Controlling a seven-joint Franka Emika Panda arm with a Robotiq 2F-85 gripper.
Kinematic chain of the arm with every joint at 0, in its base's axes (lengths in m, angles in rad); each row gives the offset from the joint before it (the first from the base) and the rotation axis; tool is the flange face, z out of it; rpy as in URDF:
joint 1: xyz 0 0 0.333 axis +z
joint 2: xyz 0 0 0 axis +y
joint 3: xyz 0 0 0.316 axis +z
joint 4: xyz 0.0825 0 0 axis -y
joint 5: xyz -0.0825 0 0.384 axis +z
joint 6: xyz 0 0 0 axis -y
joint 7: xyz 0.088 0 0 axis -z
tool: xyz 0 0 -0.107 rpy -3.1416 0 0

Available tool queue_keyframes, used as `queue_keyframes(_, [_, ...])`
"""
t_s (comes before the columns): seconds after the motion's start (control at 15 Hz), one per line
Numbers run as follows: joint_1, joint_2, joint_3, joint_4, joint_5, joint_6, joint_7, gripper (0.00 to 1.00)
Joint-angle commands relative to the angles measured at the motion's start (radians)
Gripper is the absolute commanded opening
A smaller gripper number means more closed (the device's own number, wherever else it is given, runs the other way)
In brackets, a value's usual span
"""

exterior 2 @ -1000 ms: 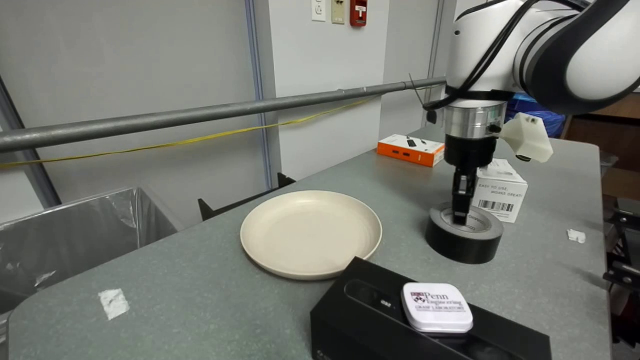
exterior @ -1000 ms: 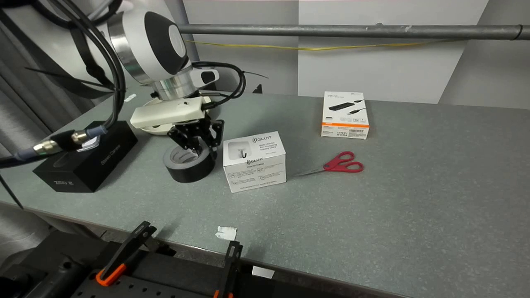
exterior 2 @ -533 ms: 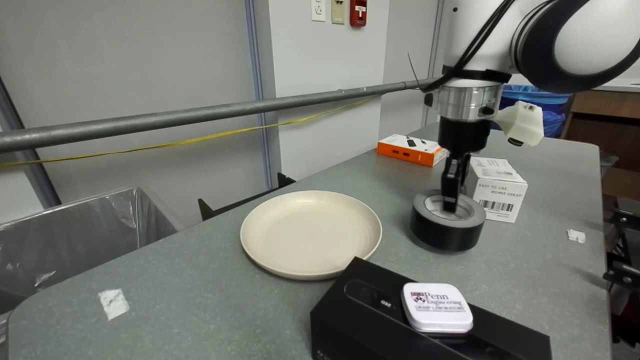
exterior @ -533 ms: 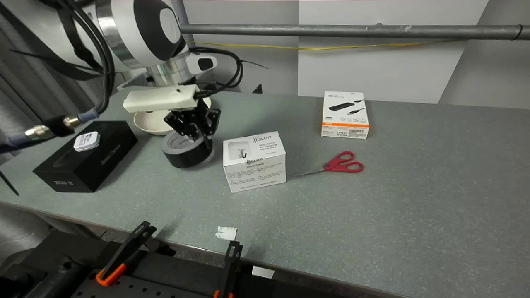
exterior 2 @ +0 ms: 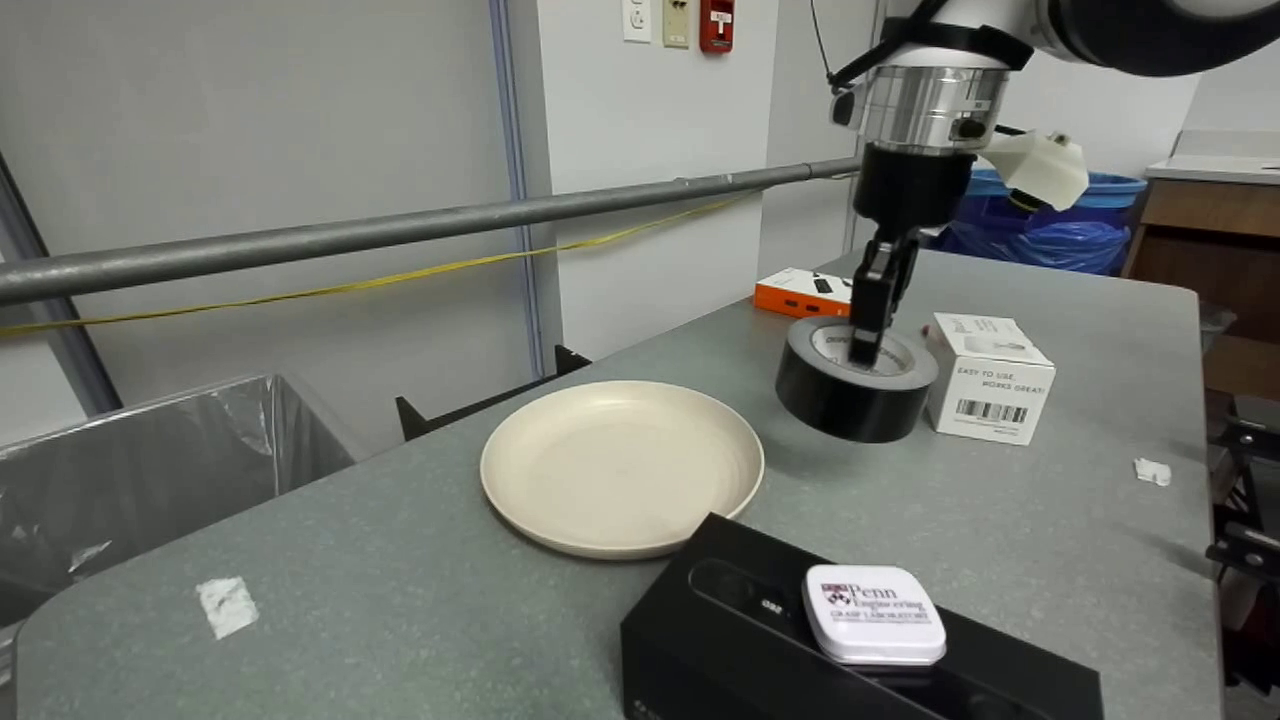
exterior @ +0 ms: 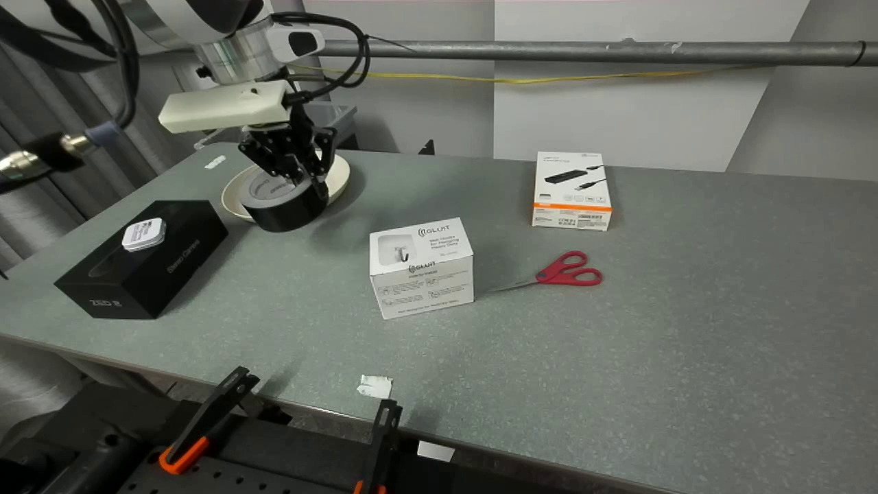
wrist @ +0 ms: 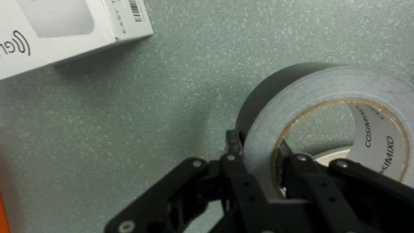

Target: Put the black tape on the plate

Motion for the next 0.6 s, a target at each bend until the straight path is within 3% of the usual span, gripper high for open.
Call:
queue_keyframes(0.0, [0.003,-0.001,-0.001,0.0,0.003,-0.005,-0.004,0.26])
queue_keyframes(0.4, [0.003,-0.001,0.0,0.0,0.003,-0.008,-0.004,0.26])
queue_keyframes(0.47, [-0.003,0.013,0.012,0.016,0.039,-0.007,-0.029,0.06])
queue_keyframes(0.53, [0.002,0.018,0.007,0.023,0.024,0.008,-0.009,0.06])
